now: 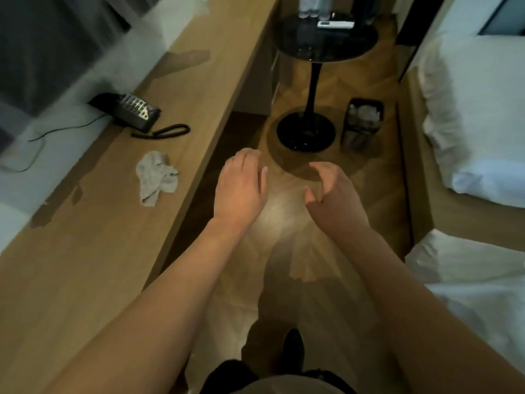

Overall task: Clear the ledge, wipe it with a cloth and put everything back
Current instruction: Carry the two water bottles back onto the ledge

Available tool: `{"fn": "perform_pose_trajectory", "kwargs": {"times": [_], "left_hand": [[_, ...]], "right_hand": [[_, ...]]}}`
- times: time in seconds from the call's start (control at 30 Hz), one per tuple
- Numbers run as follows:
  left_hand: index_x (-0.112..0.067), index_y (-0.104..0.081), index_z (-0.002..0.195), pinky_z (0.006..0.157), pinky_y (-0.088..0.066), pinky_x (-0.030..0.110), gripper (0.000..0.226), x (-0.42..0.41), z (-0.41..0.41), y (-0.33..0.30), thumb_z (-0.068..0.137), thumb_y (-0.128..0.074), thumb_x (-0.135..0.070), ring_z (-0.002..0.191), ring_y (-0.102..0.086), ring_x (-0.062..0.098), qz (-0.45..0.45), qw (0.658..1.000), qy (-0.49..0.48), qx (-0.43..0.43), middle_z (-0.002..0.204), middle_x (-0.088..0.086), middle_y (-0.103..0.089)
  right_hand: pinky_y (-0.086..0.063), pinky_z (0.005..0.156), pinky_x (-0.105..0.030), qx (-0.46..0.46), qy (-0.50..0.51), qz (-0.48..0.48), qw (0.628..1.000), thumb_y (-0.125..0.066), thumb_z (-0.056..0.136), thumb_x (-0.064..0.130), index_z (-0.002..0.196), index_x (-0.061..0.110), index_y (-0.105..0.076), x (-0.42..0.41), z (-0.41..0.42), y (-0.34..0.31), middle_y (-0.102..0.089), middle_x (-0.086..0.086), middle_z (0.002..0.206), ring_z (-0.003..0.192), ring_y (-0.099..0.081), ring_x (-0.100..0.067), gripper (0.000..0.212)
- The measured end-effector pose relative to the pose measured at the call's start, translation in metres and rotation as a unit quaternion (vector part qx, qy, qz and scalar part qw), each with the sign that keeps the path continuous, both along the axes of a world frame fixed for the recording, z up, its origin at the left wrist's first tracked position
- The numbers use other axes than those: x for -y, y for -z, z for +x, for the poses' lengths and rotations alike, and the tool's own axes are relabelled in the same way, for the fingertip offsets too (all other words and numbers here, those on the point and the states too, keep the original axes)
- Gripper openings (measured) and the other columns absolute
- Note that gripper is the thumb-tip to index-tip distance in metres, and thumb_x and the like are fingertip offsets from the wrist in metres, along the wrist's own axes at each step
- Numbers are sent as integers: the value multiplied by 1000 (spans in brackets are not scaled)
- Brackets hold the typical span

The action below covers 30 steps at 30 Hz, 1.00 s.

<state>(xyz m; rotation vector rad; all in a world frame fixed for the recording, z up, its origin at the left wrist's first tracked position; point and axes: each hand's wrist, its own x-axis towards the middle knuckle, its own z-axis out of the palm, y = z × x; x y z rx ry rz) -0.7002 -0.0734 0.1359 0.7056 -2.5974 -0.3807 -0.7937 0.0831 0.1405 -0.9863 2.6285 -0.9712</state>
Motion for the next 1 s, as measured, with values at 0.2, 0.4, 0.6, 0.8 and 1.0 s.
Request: {"fn": "perform_pose_trajectory", "kwargs": {"times": [0.2,0.4,0.6,0.8,1.0], "left_hand": [[-13,-53,139,112,-44,38,39,-3,-91,1,105,-50,-30,132,-52,21,-4,1000,29,4,140,6,-56],[-13,-55,137,109,-43,33,36,31,-182,7,105,-51,-29,130,-53,20,-3,998,58,-17,138,6,-57],[-10,-55,135,106,-48,35,36,89,-298,15,105,-50,-28,126,-56,22,-7,996,81,-27,135,9,-59],[-12,-52,135,102,-50,38,34,128,-410,10,105,-48,-29,122,-56,21,12,994,106,-37,133,7,-57],[-10,-55,131,98,-53,38,33,138,-507,22,103,-49,-26,116,-58,19,5,990,134,-37,128,7,-60]], "right_hand": [[-40,111,-35,-8,42,-3,999,-55,98,25,143,17,-46,-17,-76,2,-46,-1,145,134,-45,-17,46],[-42,111,-39,-12,53,-6,999,-54,98,27,144,19,-44,11,-160,10,-44,2,146,134,-43,-17,48],[-43,109,-40,-22,76,0,997,-56,97,26,142,19,-46,64,-274,5,-46,0,144,133,-45,-19,47],[-42,110,-39,-29,101,-6,994,-56,98,22,141,16,-47,93,-370,-3,-49,-2,141,131,-46,-17,44],[-42,111,-39,-30,103,-2,994,-58,97,23,140,15,-48,104,-466,6,-51,-2,140,131,-47,-16,45]]}}
